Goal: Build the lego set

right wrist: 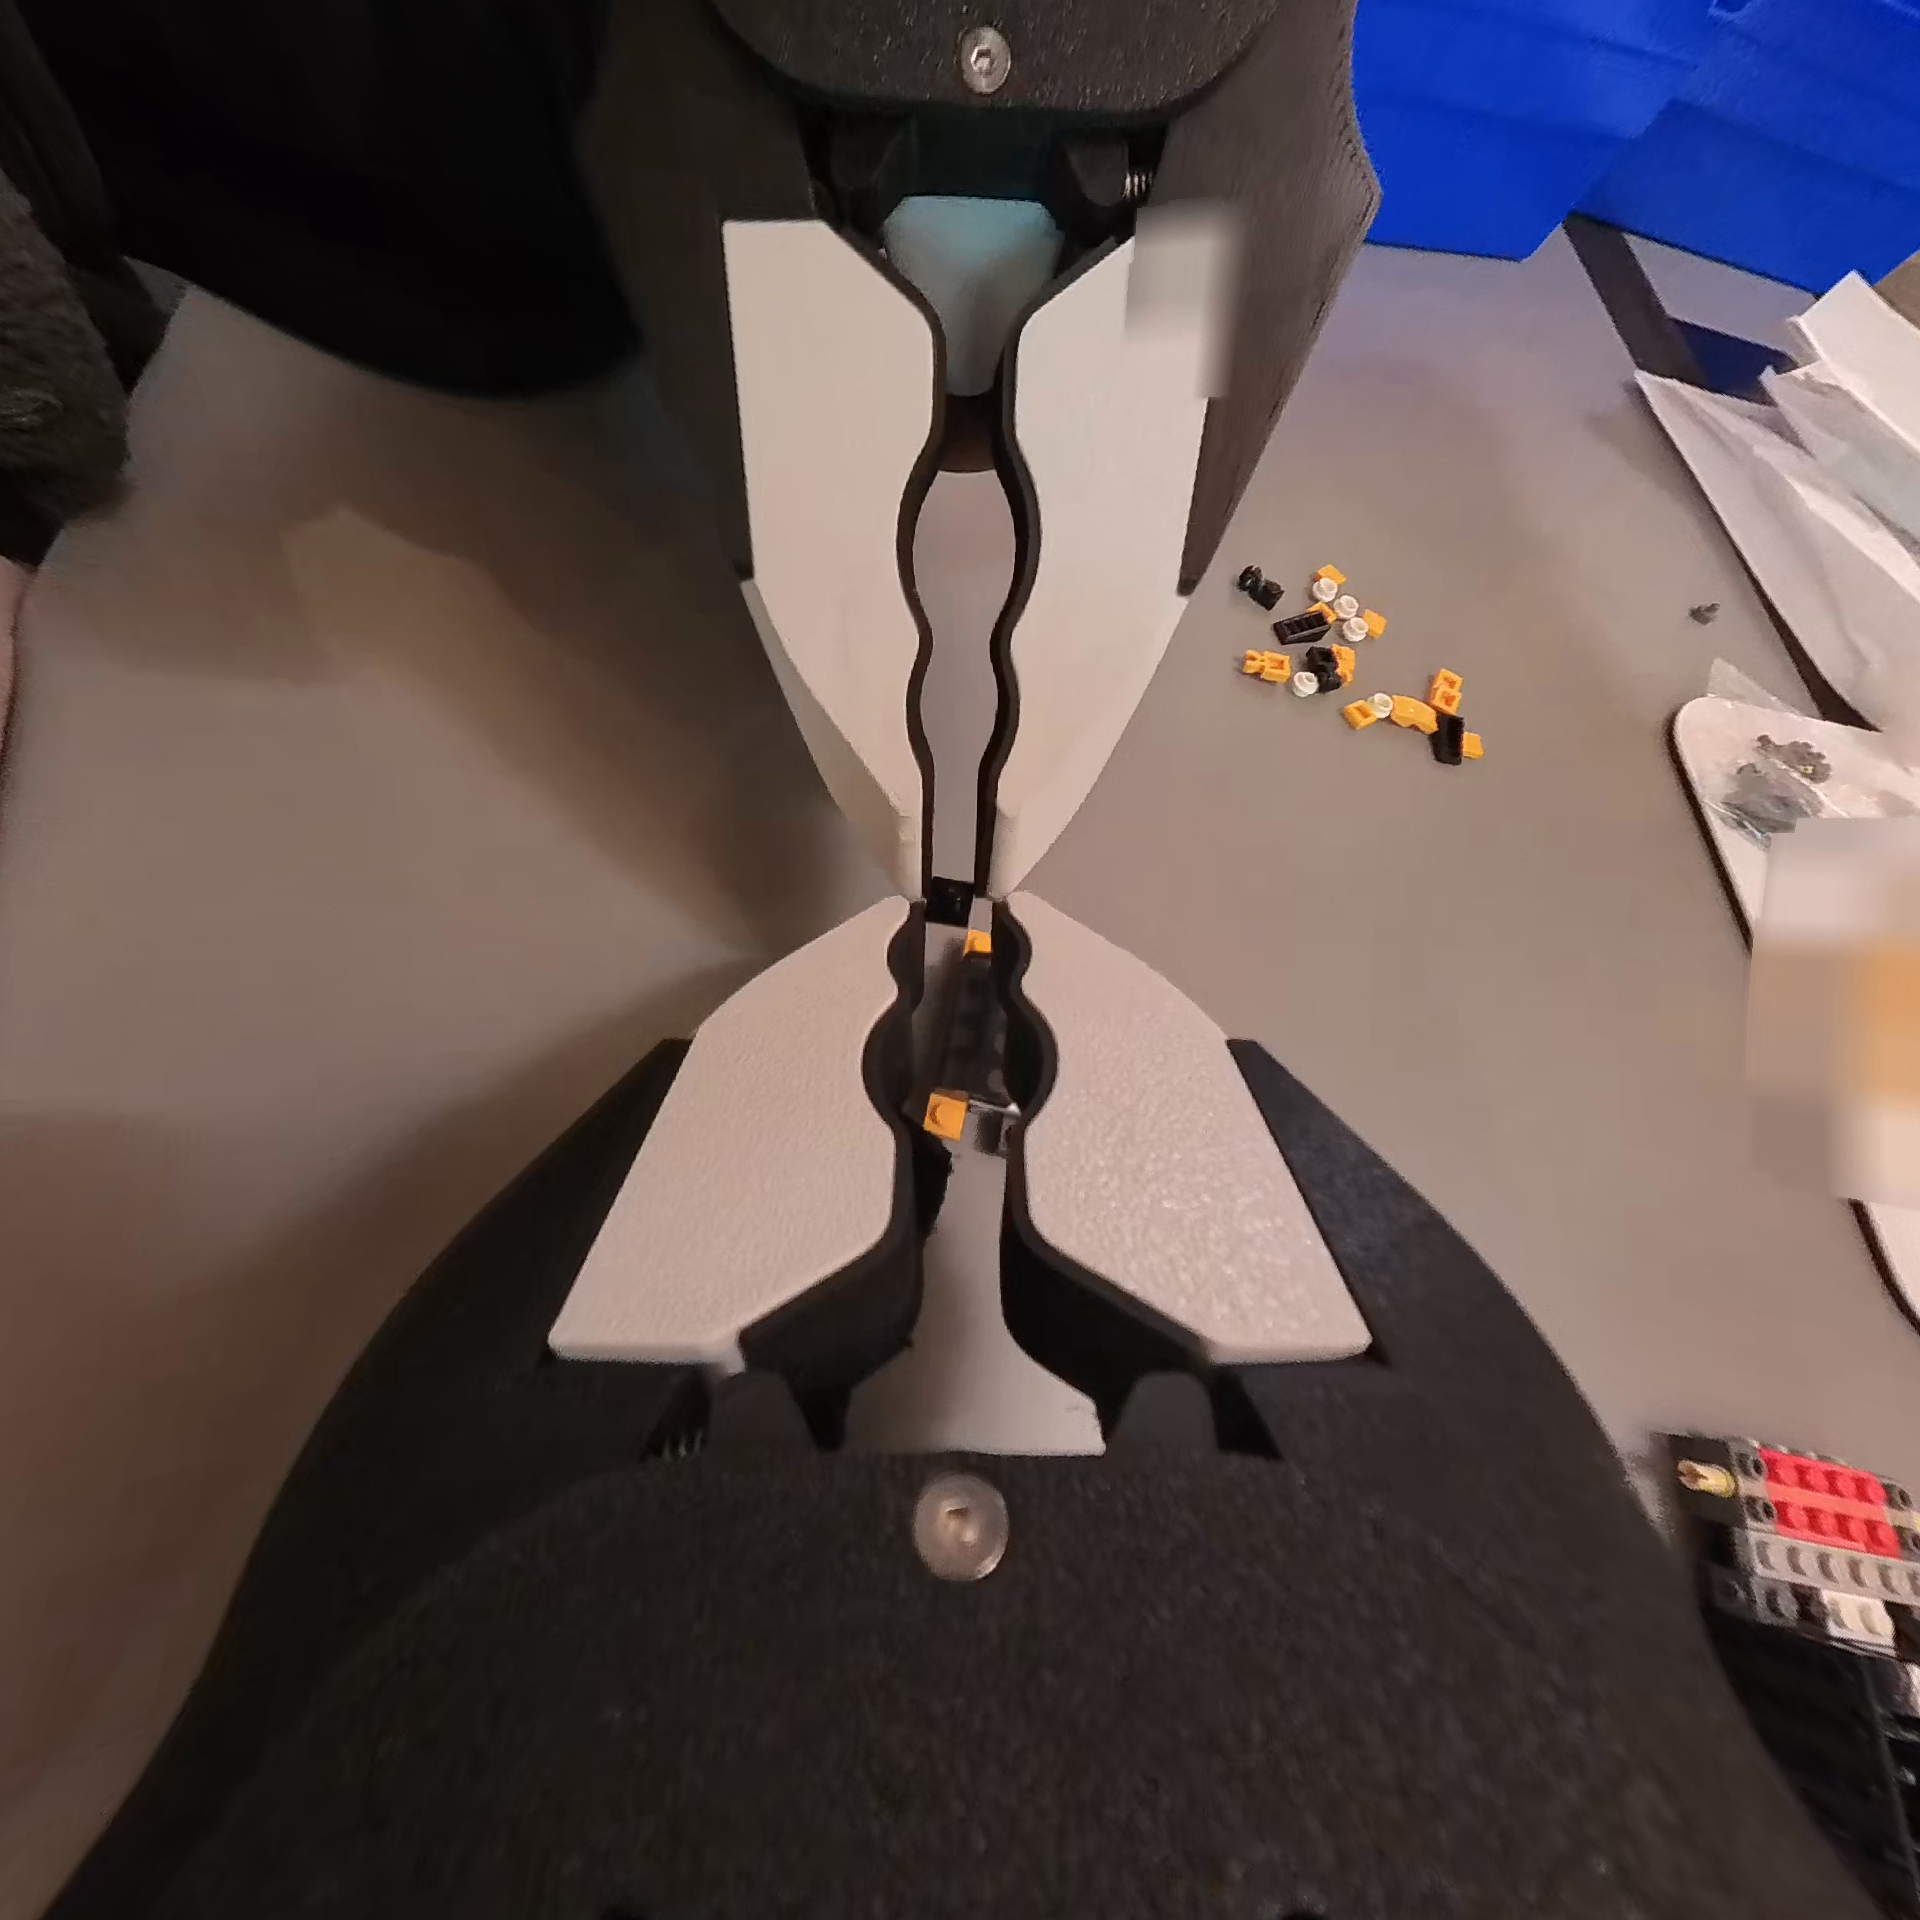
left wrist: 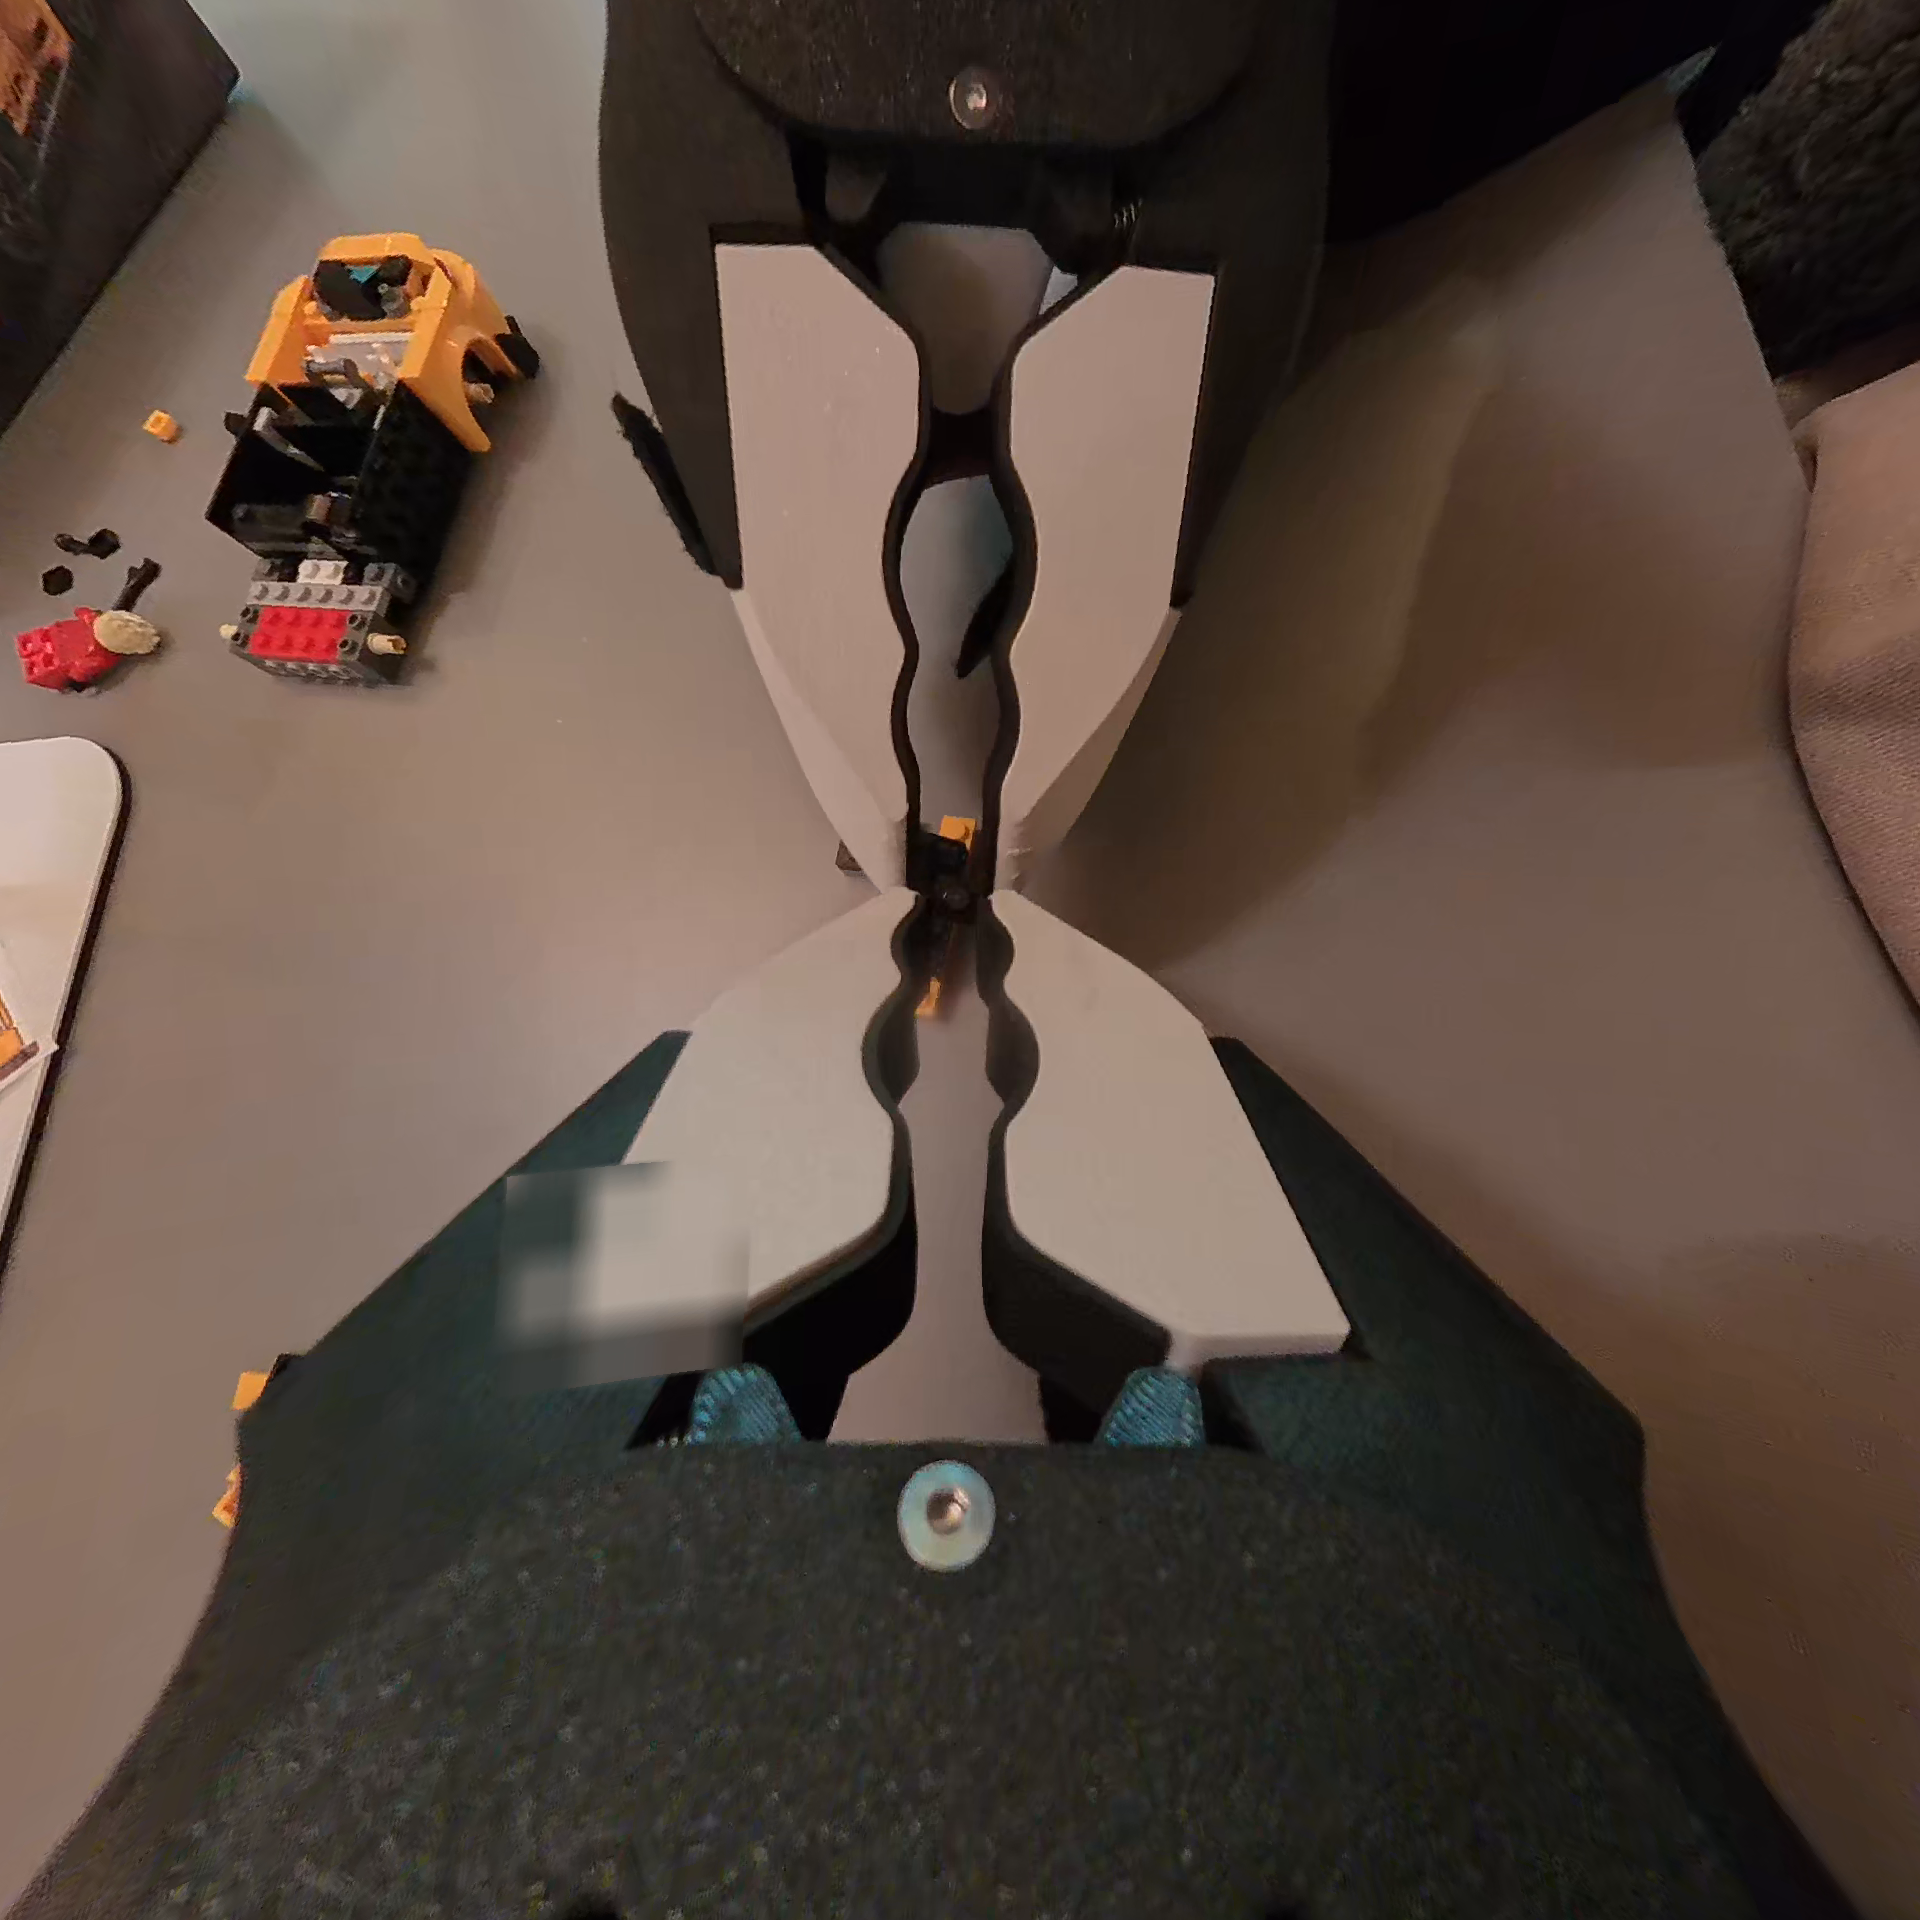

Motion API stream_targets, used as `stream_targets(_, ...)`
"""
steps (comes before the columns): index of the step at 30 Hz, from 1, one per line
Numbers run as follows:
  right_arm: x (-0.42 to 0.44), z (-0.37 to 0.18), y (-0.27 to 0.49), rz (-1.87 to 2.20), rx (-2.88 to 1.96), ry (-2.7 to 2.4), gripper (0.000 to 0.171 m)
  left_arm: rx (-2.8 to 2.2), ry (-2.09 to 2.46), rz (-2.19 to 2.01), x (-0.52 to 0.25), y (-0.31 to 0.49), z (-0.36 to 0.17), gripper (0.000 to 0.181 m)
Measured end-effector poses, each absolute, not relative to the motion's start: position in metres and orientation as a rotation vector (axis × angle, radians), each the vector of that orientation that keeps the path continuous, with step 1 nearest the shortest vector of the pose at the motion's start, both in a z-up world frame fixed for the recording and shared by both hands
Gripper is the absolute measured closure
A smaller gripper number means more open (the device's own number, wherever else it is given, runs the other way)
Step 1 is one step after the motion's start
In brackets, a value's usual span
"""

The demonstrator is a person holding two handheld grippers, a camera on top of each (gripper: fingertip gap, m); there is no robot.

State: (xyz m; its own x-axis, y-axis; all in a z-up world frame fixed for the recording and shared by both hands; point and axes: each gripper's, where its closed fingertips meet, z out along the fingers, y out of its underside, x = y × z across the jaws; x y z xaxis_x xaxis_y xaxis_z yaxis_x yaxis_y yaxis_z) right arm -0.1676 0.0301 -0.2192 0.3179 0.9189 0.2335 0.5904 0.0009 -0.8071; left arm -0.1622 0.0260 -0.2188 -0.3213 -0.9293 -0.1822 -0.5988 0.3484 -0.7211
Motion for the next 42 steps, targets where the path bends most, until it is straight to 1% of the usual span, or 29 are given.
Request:
stream_targets(2, -0.167, -0.22, 0.03, 0.46, -1.699, -1.379, 0.163, -1.332, 2.026, -0.73, -0.162, 0.027, -0.219, 0.174)
stream_targets(7, -0.164, -0.219, 0.031, 0.492, -1.703, -1.363, 0.163, -1.344, 1.998, -0.773, -0.16, 0.028, -0.217, 0.174)
stream_targets(11, -0.147, -0.219, 0.034, 0.471, -1.725, -1.383, 0.163, -1.403, 1.949, -0.836, -0.161, 0.037, -0.221, 0.161)
stream_targets(16, -0.121, -0.237, 0.036, 0.526, -1.841, -1.388, 0.163, -1.499, 1.942, -0.868, -0.159, 0.047, -0.244, 0.144)
stream_targets(20, -0.124, -0.248, 0.036, 0.526, -1.864, -1.41, 0.163, -1.515, 1.978, -0.865, -0.155, 0.045, -0.259, 0.139)
stream_targets(25, -0.125, -0.251, 0.038, 0.532, -1.878, -1.392, 0.163, -1.504, 1.989, -0.85, -0.151, 0.044, -0.261, 0.139)
stream_targets(28, -0.126, -0.253, 0.037, 0.533, -1.885, -1.398, 0.163, -1.502, 1.989, -0.847, -0.151, 0.044, -0.261, 0.143)
stream_targets(42, -0.126, -0.255, 0.035, 0.579, -1.93, -1.392, 0.163, -1.509, 1.985, -0.842, -0.151, 0.042, -0.261, 0.148)
